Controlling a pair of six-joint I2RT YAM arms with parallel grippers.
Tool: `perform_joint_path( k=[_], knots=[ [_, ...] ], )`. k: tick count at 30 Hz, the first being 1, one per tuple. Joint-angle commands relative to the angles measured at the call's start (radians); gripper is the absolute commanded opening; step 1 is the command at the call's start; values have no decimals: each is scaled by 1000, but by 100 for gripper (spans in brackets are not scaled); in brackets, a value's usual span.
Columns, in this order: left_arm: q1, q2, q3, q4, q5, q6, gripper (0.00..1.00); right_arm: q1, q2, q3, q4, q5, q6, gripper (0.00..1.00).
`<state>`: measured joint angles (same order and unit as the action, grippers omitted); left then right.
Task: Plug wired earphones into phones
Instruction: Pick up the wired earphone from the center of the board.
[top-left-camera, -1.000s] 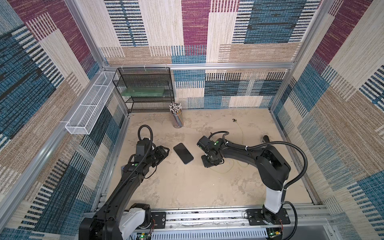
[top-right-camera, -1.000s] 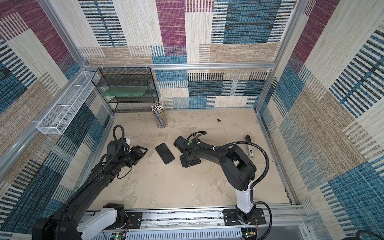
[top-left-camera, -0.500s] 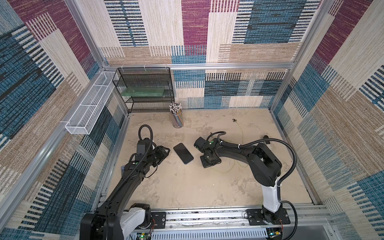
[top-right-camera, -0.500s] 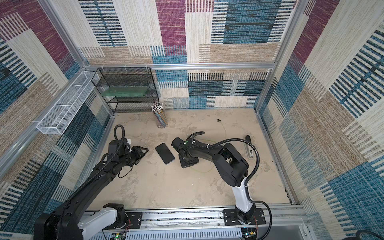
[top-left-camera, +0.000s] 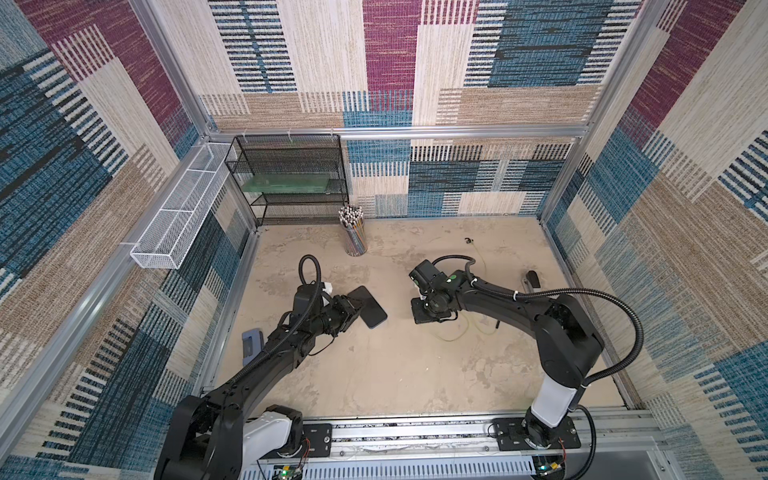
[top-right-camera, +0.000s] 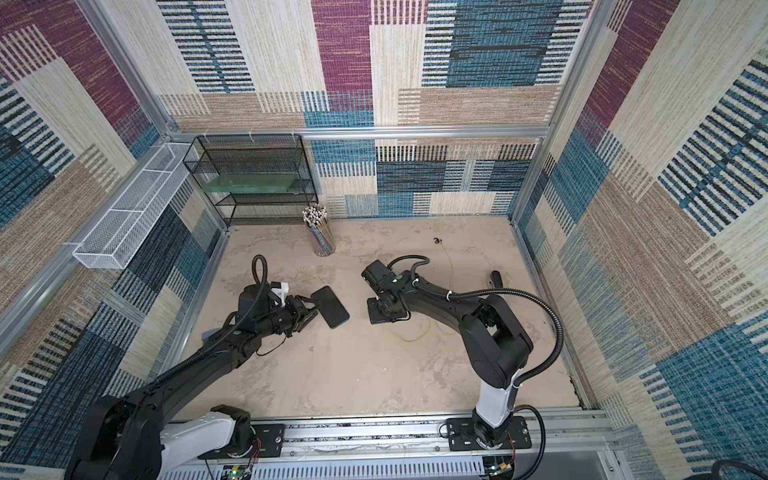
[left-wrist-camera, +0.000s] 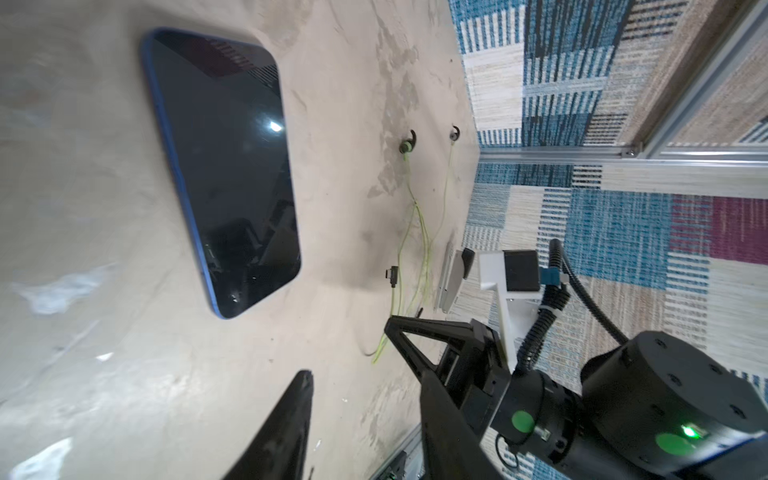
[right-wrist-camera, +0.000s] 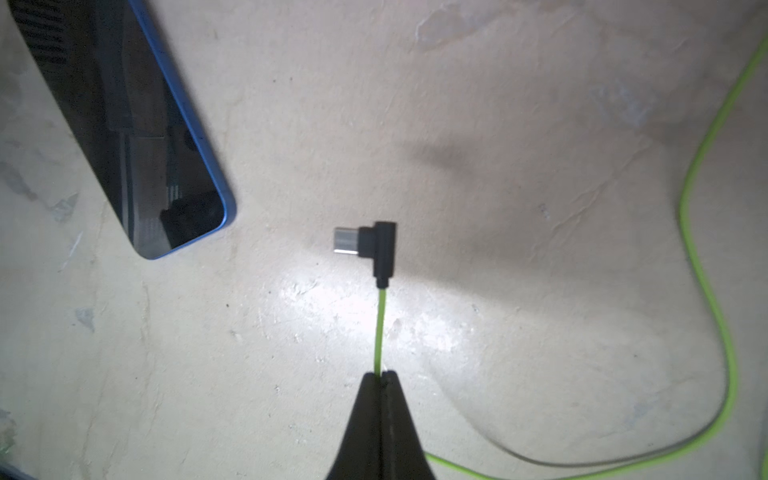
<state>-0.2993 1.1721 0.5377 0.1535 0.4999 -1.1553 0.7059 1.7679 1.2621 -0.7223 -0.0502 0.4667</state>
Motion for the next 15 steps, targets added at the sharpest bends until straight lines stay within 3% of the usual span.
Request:
perform_joint_path(
  k=[1,4,10,15],
  knots=[
    [-15,35,8,147,22,-94,41,-5,-29,-14,51,-49,1,0],
    [-34,79,-1,248,31,-152,41,-11,-70,-43,89,-90,5,0],
    [-83,235,3,519,70,-258,54,-27,-131,-89,178,-202,24,0],
    [-128,321,59,546,62,-244,55,-16,-143,-89,195,-221,37,0]
  ],
)
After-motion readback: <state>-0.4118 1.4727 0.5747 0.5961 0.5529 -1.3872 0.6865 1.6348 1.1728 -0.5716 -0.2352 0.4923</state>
